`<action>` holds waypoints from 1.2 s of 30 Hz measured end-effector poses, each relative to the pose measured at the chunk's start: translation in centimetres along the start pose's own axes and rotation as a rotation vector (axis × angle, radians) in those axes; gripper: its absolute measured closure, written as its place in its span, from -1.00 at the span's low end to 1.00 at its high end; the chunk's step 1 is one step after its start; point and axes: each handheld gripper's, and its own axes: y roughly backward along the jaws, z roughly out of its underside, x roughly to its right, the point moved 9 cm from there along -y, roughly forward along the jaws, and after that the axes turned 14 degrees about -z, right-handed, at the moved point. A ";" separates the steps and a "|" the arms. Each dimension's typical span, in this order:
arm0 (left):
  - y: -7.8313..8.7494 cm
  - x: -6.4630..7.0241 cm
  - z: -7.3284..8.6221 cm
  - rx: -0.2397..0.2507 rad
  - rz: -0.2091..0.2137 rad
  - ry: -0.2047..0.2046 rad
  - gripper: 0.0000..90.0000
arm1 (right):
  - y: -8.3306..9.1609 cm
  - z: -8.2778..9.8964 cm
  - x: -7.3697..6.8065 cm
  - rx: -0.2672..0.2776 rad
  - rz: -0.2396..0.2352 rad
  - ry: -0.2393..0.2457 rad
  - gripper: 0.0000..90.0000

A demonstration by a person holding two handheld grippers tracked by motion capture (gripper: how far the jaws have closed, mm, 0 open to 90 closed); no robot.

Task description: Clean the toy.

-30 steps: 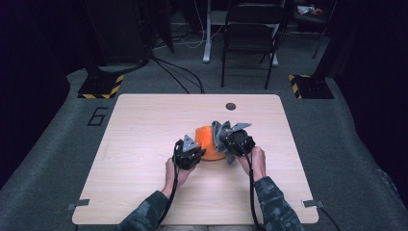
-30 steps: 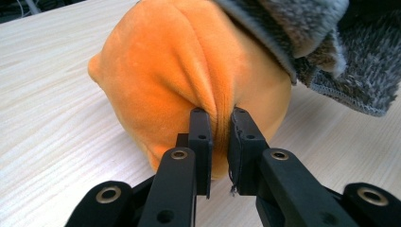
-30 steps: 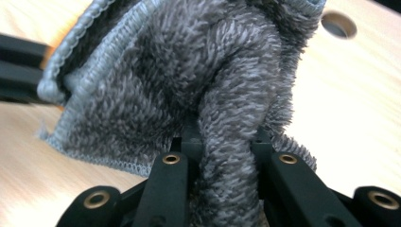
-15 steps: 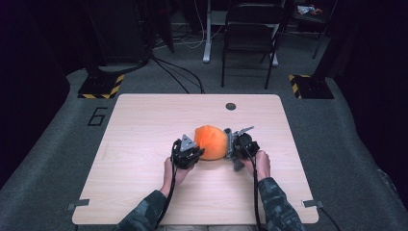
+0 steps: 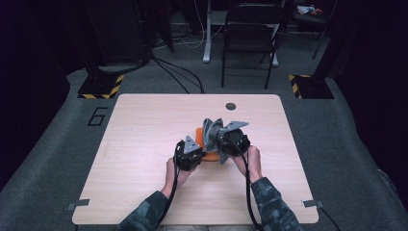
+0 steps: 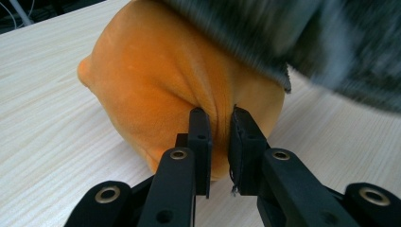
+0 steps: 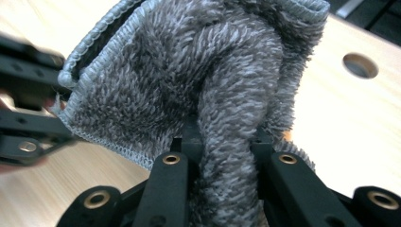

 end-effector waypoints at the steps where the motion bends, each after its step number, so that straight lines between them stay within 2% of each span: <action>1: 0.0 -0.1 0.1 0.000 0.000 -0.002 0.79 | -0.3 0.3 0.1 -0.004 0.001 -0.008 0.68; 3: 0.0 -0.1 0.1 -0.004 0.006 -0.003 0.78 | -0.2 0.5 0.7 0.000 -0.003 -0.041 0.68; 5: -0.1 -0.2 0.1 -0.001 0.007 0.011 0.78 | 0.0 0.9 1.6 -0.016 0.021 -0.049 0.68; 7: -0.1 -0.3 0.3 -0.009 0.011 0.014 0.78 | -0.1 1.7 2.2 -0.025 0.022 -0.079 0.68; 15: -0.3 -0.6 0.3 -0.008 0.010 0.017 0.78 | -0.7 4.1 4.5 -0.104 0.075 -0.133 0.68; 18: -0.4 -0.7 0.3 -0.009 0.009 0.030 0.78 | -1.3 5.4 5.3 -0.138 0.085 -0.153 0.68; 24: -0.4 -1.1 0.5 -0.015 0.006 0.033 0.78 | -3.2 8.2 6.2 -0.207 0.068 -0.204 0.68; 25: -0.4 -1.1 0.5 -0.014 0.007 0.031 0.78 | -3.1 8.2 6.3 -0.200 0.060 -0.207 0.68; 27: -0.4 -1.2 0.6 -0.017 0.008 0.033 0.77 | -2.7 8.1 6.4 -0.225 0.075 -0.213 0.68; 28: -0.4 -1.3 0.6 -0.016 0.008 0.035 0.77 | -2.3 7.9 6.6 -0.220 0.078 -0.202 0.69; 29: -0.5 -1.3 0.6 -0.016 0.005 0.033 0.77 | -1.8 7.6 6.8 -0.205 0.074 -0.213 0.69; 31: -0.5 -1.4 0.6 -0.016 0.006 0.038 0.77 | -0.5 6.6 7.3 -0.158 0.091 -0.206 0.69; 32: -0.5 -1.5 0.6 -0.016 0.005 0.037 0.77 | 0.2 5.9 7.2 -0.125 0.084 -0.220 0.69; 33: -0.5 -1.5 0.6 -0.015 0.003 0.037 0.77 | 0.9 5.1 7.2 -0.088 0.094 -0.205 0.69; 36: -0.5 -1.5 0.6 -0.013 0.008 0.042 0.76 | 2.0 3.2 6.0 -0.009 0.069 -0.179 0.69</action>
